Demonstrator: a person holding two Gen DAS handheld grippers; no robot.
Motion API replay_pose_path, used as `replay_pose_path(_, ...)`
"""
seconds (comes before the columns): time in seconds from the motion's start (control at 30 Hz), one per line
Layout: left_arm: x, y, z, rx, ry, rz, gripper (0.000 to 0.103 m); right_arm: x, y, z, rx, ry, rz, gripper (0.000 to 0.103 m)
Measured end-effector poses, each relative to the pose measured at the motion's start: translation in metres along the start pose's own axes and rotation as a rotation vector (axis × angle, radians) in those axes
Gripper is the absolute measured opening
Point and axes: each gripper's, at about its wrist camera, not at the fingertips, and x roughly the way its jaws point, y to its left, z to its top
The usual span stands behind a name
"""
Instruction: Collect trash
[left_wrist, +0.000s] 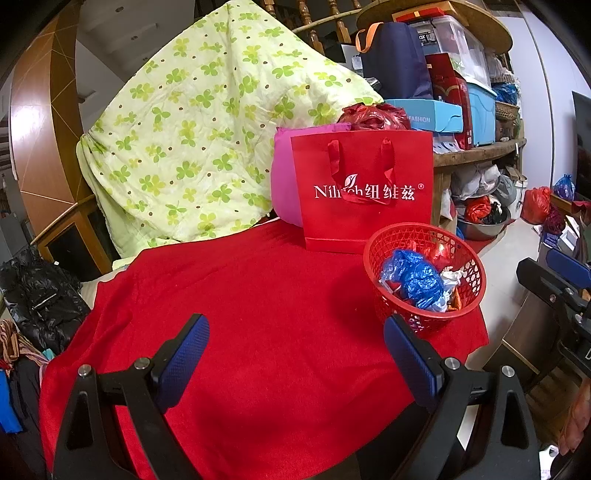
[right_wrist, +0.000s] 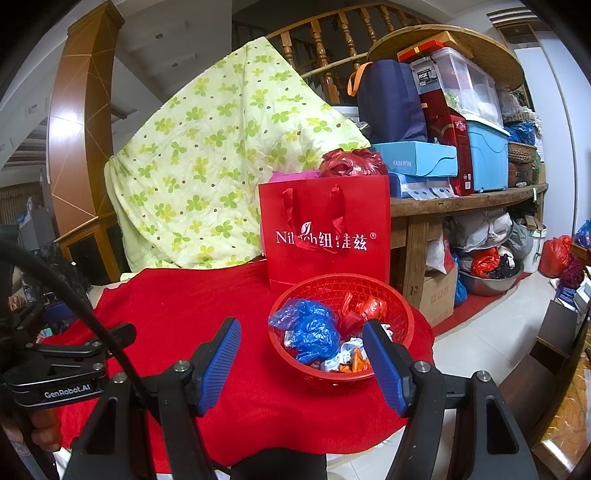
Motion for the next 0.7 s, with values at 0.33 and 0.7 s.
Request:
replay_pose_path(0.33, 0.0004, 0.0019, 0.0007, 0.002, 0.008, -0.005, 0.095, 0.0031, -0.0009, -0.0063, 0.0, 0.002, -0.002, 0.072)
replay_pose_path(0.7, 0.002, 0.0025, -0.0012, -0.001, 0.013, -0.009, 0.095, 0.0067, -0.002, -0.0086, -0.002, 0.009, -0.002, 0.072)
